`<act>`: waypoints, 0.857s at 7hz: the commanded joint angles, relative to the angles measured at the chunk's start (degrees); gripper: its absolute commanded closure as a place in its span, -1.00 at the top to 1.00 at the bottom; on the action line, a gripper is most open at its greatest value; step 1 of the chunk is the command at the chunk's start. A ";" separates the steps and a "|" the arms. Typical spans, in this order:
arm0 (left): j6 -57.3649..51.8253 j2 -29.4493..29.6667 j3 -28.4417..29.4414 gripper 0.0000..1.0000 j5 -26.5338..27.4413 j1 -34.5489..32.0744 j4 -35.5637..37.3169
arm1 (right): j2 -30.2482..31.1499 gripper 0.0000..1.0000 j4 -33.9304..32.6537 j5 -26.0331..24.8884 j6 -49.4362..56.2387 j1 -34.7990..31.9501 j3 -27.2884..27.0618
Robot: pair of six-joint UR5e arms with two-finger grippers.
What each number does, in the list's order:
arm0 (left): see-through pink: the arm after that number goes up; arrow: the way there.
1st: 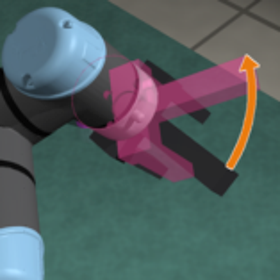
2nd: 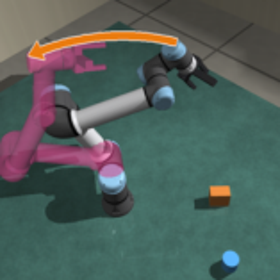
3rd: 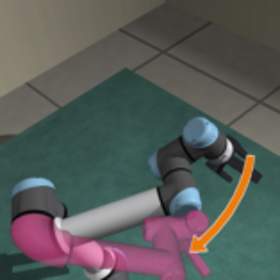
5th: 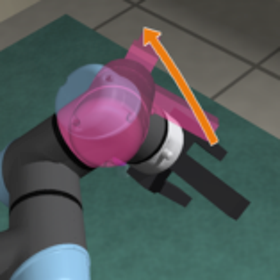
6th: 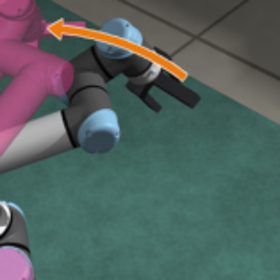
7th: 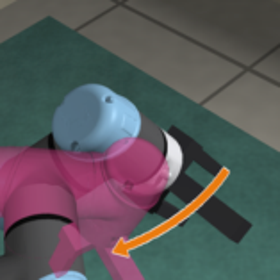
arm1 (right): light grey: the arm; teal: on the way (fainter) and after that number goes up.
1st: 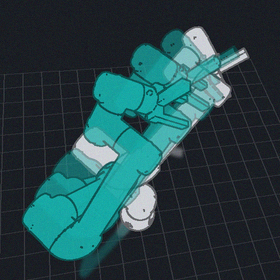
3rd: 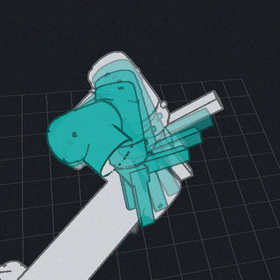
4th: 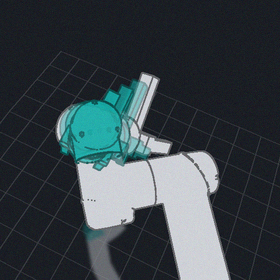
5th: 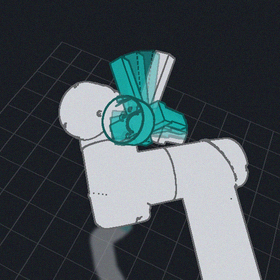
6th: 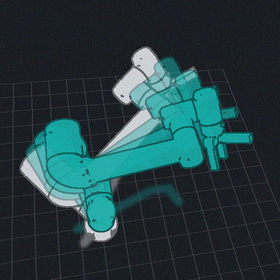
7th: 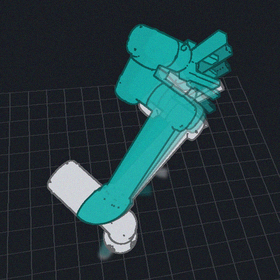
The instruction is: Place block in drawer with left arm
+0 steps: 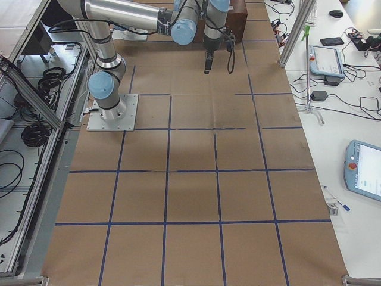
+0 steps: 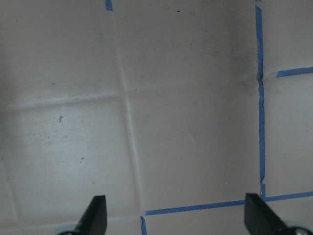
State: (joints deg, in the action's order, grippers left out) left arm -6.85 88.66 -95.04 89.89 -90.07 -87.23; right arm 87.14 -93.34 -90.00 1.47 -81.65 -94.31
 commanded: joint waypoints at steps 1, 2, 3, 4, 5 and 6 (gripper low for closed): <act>-0.19 0.02 0.03 0.96 0.03 -0.02 0.04 | 0.05 1.00 0.00 0.00 0.02 0.00 0.00; -0.10 0.02 0.12 0.96 0.03 -0.02 0.13 | -0.04 1.00 0.00 0.00 0.02 0.00 0.00; 0.34 0.37 0.21 0.96 0.11 0.07 0.13 | 0.05 1.00 0.00 0.00 0.02 0.00 0.00; 0.69 0.46 0.38 0.96 0.11 0.07 0.13 | -0.04 1.00 0.00 0.00 0.02 0.00 0.00; 1.56 0.37 0.47 0.96 0.11 0.07 0.13 | -0.04 1.00 0.00 0.00 -0.06 0.00 0.00; 2.70 0.29 0.47 0.96 0.29 0.07 0.13 | 0.05 1.00 0.00 0.00 0.02 0.00 0.00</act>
State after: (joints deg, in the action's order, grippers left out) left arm -5.33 89.01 -94.63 90.04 -90.01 -87.10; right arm 87.13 -93.34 -90.00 1.46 -81.65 -94.31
